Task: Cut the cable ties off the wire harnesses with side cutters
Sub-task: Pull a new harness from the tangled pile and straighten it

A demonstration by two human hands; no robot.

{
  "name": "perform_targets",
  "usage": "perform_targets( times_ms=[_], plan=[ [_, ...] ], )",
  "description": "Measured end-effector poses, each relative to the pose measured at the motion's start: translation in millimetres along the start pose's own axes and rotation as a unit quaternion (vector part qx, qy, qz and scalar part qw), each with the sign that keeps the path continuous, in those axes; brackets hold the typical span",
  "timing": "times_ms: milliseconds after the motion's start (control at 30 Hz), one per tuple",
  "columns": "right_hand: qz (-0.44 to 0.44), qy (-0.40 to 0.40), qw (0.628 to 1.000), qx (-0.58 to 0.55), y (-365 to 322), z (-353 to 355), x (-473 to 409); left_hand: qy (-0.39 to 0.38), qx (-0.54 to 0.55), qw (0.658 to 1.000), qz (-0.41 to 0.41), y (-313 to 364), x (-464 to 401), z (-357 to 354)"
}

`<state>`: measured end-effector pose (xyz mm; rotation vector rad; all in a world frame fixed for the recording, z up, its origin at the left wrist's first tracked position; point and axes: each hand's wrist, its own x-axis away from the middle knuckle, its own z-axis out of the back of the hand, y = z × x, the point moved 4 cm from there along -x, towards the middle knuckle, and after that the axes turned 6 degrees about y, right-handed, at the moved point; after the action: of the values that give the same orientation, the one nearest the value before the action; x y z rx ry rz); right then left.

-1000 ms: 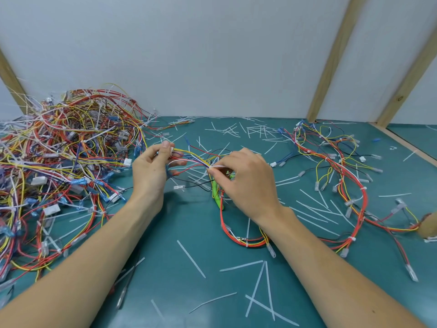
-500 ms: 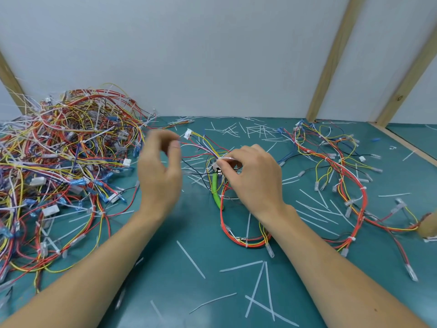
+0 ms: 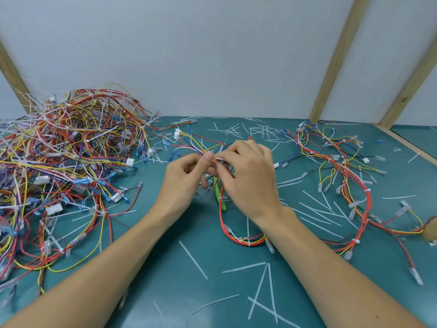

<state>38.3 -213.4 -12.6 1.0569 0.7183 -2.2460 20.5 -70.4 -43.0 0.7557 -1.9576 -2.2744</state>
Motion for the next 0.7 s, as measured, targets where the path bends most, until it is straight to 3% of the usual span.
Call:
perform_targets(
  times_ms=[167, 467, 600, 700],
  plan=[
    [0.042, -0.032, 0.998, 0.027, -4, -2, 0, 0.002, 0.076, 0.994, 0.078, -8, -3, 1],
    [-0.002, -0.041, 0.998, -0.049, -1, 0, 1, 0.046, 0.154, 0.977, 0.137, -15, -13, 14],
    [-0.098, -0.001, 0.993, -0.073, 7, 4, 0, 0.067, 0.176, 0.971, 0.145, -15, -18, 22],
    [-0.197, -0.022, 0.976, -0.092, 17, -1, 3, 0.07, 0.19, 0.968, 0.148, -14, -19, 25]
  ],
)
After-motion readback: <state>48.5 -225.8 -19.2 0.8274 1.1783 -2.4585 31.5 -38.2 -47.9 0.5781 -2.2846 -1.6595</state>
